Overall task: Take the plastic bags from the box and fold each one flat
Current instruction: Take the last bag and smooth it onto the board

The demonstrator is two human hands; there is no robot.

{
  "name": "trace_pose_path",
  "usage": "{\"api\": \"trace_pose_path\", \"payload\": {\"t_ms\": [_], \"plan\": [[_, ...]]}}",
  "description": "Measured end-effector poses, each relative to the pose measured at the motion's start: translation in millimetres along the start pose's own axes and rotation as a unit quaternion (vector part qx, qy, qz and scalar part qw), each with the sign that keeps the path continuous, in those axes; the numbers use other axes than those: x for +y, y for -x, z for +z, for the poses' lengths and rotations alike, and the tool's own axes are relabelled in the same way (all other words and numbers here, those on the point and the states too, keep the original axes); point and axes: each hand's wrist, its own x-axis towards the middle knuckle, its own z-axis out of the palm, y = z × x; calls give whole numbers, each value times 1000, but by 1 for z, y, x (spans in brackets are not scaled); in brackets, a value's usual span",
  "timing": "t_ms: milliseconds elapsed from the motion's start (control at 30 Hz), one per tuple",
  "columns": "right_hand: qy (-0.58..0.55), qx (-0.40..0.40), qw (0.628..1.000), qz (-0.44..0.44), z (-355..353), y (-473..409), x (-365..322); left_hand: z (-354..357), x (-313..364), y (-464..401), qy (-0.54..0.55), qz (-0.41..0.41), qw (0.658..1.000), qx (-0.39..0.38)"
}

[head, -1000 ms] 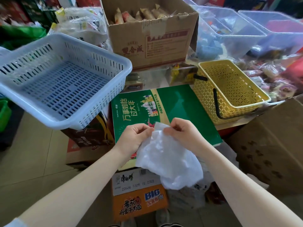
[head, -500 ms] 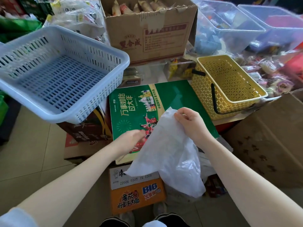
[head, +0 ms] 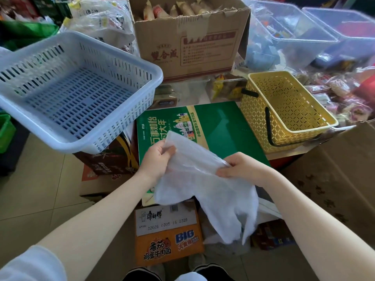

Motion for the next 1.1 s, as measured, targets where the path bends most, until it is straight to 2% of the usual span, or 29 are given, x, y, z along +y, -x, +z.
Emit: {"api": "trace_pose_path", "payload": {"t_ms": [33,133,233,333,400,467,533,633,733,800,867,933,1000,1033,1100], "plan": [[11,9,1000,4,-3,-4,7,-5,-6,-2,-11,-5,1000,19],[74,73,994,27,-9,-17,21,-20,-28,-10,-137,-11,988,66],[71,112,991,21,-9,-32,24,-21,-38,-14,-323,-33,944,49],[49,75,996,-29,-8,-49,18,-3,-30,-24,-444,119,888,20],[40,55,996,-62,-9,-62,10,16,-20,-38,-470,170,864,-57],[24,52,995,-82,-15,-76,5,31,-16,-57,-477,140,859,-124],[33,61,994,-85,-25,-91,5,36,-15,-71,-456,96,874,-141],[112,61,991,-49,-47,-113,18,30,-24,-94,-468,80,873,-110],[192,81,978,-11,-70,-130,40,20,-29,-115,-474,105,873,-49],[272,178,946,7,-77,-139,50,20,-30,-129,-496,127,859,-21],[346,287,893,17,-73,-148,51,25,-31,-143,-516,149,844,6],[345,321,881,-45,-54,-152,43,31,-32,-158,-513,160,842,39],[324,292,884,-165,-26,-151,37,35,-36,-172,-528,157,833,51],[321,246,892,-204,-9,-148,36,36,-40,-175,-540,151,826,59],[305,118,921,-213,23,-138,35,41,-46,-172,-547,153,819,75]]}}
